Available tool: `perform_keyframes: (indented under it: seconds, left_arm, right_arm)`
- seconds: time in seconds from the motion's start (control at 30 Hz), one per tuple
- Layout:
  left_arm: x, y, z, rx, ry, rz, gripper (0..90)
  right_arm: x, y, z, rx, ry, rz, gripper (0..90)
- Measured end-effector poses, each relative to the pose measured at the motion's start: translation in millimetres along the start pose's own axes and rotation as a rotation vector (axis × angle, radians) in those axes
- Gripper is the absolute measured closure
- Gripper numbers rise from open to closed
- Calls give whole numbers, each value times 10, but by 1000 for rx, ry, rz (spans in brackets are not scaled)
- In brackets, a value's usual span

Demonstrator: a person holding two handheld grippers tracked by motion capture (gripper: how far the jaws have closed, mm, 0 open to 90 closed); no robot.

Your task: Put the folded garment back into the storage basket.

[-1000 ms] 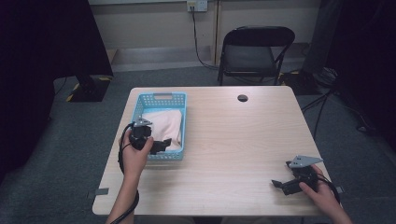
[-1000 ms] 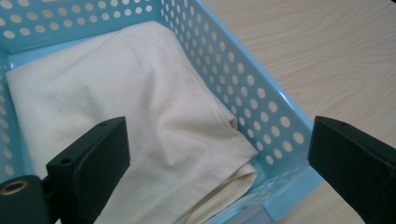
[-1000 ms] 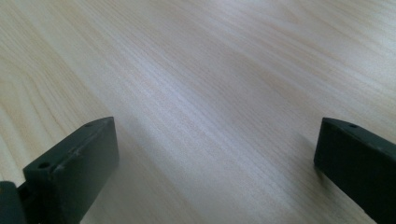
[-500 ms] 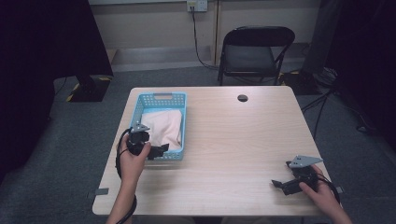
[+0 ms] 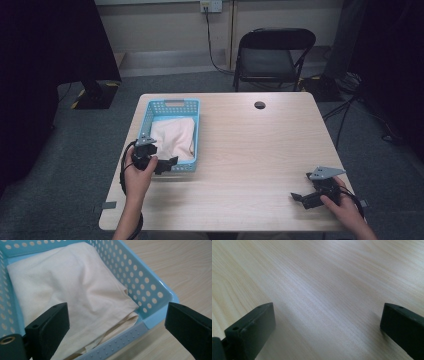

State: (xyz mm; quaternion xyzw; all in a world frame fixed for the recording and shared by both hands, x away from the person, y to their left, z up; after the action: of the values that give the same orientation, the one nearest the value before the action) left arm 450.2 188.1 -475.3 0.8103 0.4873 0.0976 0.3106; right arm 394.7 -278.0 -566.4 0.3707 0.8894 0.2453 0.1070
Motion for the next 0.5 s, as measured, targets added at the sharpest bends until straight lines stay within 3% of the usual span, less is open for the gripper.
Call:
perform_keyframes:
  seconds: [0.5]
  left_arm:
    - [32, -56, -69, -28, -10, -8, 52]
  right_arm:
    - [0, 0, 0, 0, 0, 0, 0]
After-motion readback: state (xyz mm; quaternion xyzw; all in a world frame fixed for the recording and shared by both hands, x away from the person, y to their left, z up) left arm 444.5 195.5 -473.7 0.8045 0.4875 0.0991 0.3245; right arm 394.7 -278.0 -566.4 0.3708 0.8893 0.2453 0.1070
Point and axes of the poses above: each handheld gripper's, and its own axes: z roughly forward along the jaws, y roughly out of its top, x roughly to its left, the point moved 9 cm from there along z, roughly forward along the jaws, and after that the axes turned 14 degrees about x, right-handed, at the moved point
